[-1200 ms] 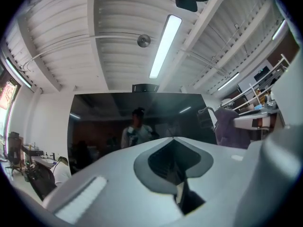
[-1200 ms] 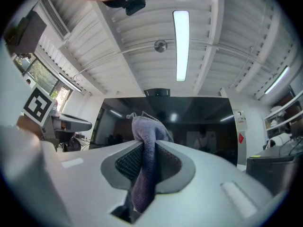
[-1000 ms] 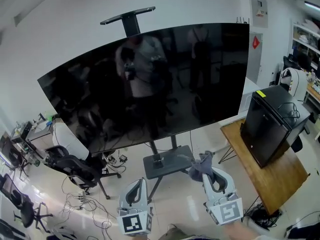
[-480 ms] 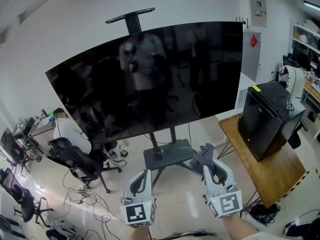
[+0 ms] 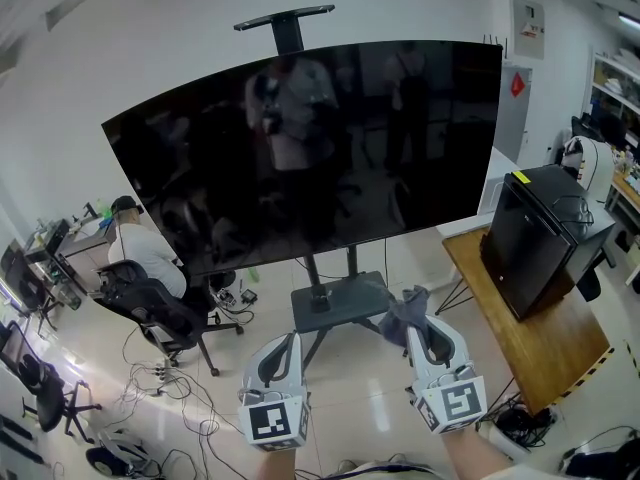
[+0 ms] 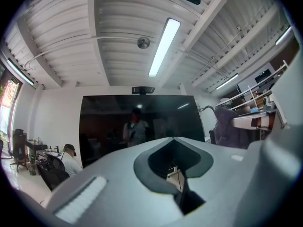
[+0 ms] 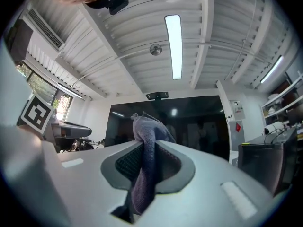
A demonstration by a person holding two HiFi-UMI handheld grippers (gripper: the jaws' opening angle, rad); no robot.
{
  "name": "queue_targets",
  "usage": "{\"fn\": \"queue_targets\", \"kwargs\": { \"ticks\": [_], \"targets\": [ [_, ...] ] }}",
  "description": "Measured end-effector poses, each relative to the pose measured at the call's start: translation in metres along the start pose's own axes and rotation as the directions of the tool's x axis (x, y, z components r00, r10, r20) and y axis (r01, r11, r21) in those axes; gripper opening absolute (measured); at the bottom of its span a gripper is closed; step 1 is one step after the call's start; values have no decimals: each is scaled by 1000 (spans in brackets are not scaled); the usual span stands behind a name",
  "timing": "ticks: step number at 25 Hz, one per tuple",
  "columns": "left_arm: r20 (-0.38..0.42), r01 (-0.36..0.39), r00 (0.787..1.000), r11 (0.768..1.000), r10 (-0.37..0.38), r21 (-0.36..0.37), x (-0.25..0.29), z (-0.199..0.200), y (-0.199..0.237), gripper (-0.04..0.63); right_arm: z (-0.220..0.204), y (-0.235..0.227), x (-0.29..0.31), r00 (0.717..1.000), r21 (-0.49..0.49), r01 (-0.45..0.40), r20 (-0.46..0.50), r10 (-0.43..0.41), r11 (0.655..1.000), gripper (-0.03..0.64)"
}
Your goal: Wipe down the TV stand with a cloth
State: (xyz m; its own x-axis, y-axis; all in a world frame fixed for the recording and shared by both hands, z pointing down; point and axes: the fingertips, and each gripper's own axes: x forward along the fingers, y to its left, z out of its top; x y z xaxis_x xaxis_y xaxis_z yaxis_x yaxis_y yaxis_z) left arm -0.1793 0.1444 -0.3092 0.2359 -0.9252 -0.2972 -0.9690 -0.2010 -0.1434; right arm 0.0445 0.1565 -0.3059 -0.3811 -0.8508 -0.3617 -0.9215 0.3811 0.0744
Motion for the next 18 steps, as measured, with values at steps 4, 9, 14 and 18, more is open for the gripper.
{"fn": "queue_targets", "kwargs": {
  "ticks": [4, 9, 14, 18],
  "targets": [
    [-57, 17, 998, 1000, -17, 4, -6, -7, -4, 87, 3, 1, -1, 1000, -5, 4, 7, -4, 1000, 57],
    [-66, 15, 998, 1000, -14, 15, -8, -8, -3, 87, 4, 2, -1, 1000, 2, 2, 6, -2, 1000, 57],
    [-114, 28, 993, 999, -25, 21, -8, -3, 2, 87, 8, 6, 4, 1000, -5, -8, 2, 8, 1000, 57],
    [4, 49, 999, 999, -49, 8, -6, 8, 5, 87, 13, 17, 7, 1000, 1, -14, -3, 14, 1000, 57]
  ]
}}
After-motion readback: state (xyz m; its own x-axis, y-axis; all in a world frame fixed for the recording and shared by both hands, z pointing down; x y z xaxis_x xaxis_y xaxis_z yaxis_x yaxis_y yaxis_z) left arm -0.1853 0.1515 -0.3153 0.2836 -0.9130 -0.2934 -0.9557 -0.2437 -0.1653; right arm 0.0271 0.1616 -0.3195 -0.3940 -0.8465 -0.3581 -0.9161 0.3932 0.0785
